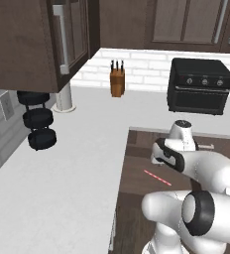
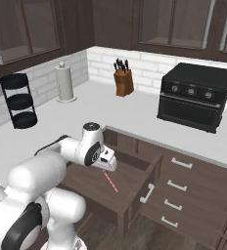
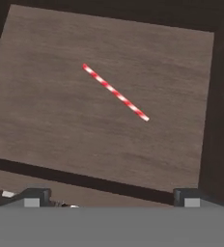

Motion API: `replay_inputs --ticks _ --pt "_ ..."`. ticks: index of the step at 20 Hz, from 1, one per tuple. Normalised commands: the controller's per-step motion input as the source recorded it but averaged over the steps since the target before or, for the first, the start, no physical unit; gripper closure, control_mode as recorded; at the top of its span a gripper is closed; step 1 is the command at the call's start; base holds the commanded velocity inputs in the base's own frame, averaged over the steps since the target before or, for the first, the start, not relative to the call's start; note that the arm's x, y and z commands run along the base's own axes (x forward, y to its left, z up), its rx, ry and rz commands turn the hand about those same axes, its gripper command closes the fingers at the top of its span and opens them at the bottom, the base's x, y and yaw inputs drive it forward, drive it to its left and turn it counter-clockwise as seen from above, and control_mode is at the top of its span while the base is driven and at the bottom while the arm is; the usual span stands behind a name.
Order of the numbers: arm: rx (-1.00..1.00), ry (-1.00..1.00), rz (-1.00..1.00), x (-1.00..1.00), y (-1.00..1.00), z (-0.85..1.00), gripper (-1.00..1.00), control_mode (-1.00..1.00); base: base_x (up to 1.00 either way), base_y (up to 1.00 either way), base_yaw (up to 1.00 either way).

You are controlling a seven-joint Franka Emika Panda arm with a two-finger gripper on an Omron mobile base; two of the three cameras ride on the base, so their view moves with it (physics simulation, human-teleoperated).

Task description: Take a straw from the drawer in front and place it inside the glass cup on the dining counter.

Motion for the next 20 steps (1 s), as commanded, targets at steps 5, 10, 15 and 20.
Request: replay_inputs --ticks 5,10,15,20 --pt "0.00 0.06 0.08 0.51 0.11 -0.08 -1.00 -1.00 0.00 0.00 0.00" --pt "0.00 0.07 0.04 0.40 0.01 -0.33 -1.00 -1.00 0.00 0.00 0.00" --pt "0.00 0.05 0.01 0.37 0.00 -0.33 -1.00 -1.00 0.00 0.00 0.00" --pt "0.00 0.04 0.00 0.06 0.00 -0.38 -1.00 -1.00 0.00 0.00 0.00"
